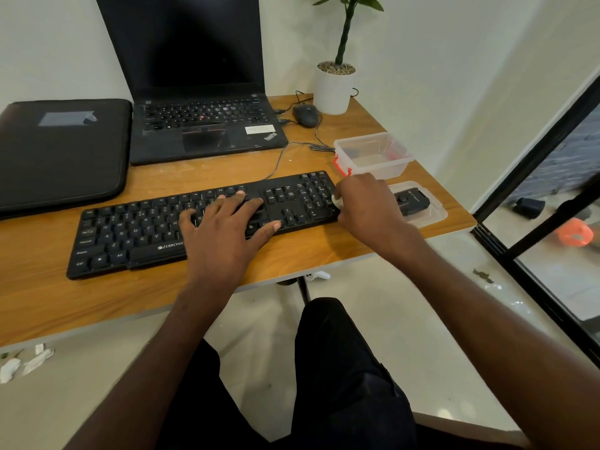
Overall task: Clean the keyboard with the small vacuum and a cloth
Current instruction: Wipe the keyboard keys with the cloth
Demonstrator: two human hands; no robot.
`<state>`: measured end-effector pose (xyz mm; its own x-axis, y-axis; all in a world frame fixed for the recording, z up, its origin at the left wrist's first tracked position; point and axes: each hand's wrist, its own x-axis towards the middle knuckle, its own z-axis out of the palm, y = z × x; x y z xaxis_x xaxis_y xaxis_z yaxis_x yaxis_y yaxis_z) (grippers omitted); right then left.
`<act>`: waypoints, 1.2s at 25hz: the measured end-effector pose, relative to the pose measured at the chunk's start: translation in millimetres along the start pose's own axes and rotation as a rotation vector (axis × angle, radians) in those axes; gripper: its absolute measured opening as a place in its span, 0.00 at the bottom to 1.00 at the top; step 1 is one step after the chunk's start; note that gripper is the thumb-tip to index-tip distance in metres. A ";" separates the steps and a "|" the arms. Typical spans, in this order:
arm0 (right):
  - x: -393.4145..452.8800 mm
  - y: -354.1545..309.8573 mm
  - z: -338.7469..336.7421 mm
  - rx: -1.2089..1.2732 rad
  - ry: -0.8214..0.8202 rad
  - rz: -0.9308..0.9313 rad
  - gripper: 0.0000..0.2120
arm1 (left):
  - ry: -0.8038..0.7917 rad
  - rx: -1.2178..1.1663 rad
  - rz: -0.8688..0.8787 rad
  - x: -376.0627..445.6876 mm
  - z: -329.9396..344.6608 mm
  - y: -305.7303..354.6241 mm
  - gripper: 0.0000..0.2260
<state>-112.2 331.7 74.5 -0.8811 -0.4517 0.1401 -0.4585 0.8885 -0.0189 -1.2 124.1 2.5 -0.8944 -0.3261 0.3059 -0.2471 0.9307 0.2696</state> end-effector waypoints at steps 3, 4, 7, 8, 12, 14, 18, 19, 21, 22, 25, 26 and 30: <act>-4.0 3.8 -6.0 0.016 -0.028 0.003 0.14 | 0.019 0.015 0.015 -0.7 0.7 0.0 0.29; 3.1 5.6 -7.8 0.048 -0.007 0.033 0.15 | 0.019 0.016 0.021 -0.3 0.9 -0.5 0.29; 3.8 -6.1 -8.1 0.094 0.013 0.113 0.14 | 0.022 0.012 0.026 -1.4 0.2 -0.5 0.29; -2.7 -15.2 -4.5 0.087 0.000 0.118 0.13 | 0.026 0.015 0.026 -1.7 0.7 -0.5 0.29; -27.2 -64.3 7.2 0.089 0.023 0.068 0.14 | 0.041 0.031 0.033 -0.1 1.5 -1.1 0.28; -29.2 -81.7 11.2 0.149 0.040 -0.003 0.15 | 0.054 0.042 0.043 -1.3 2.4 -0.7 0.26; -16.7 -76.2 5.6 0.382 0.107 -0.038 0.17 | 0.100 0.028 0.066 -2.4 2.0 -1.7 0.21; -10.8 -71.2 4.2 0.408 0.121 -0.015 0.17 | 0.102 0.016 0.059 -2.4 1.4 -2.1 0.19; -4.6 -67.0 3.0 0.369 0.078 -0.032 0.18 | 0.115 0.016 0.042 -2.7 0.6 -1.0 0.18; -6.0 -67.6 4.1 0.348 0.045 -0.075 0.18 | 0.124 0.027 0.036 -3.4 0.8 0.0 0.17; -24.0 -64.2 13.7 0.376 0.057 -0.241 0.15 | 0.143 0.037 0.032 -4.2 4.2 -0.3 0.17; -29.7 -59.9 17.8 0.437 0.087 -0.278 0.14 | 0.143 0.033 0.034 -3.7 4.3 -0.5 0.17; -30.8 -64.1 25.0 0.793 0.228 -0.159 0.09 | 0.166 -0.061 0.070 -4.6 -4.5 0.5 0.15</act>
<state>-58.5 286.6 46.7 -0.7932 -0.4633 0.3953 -0.5961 0.4573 -0.6600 4.5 125.3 5.2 -0.8338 -0.2884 0.4707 -0.1587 0.9419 0.2959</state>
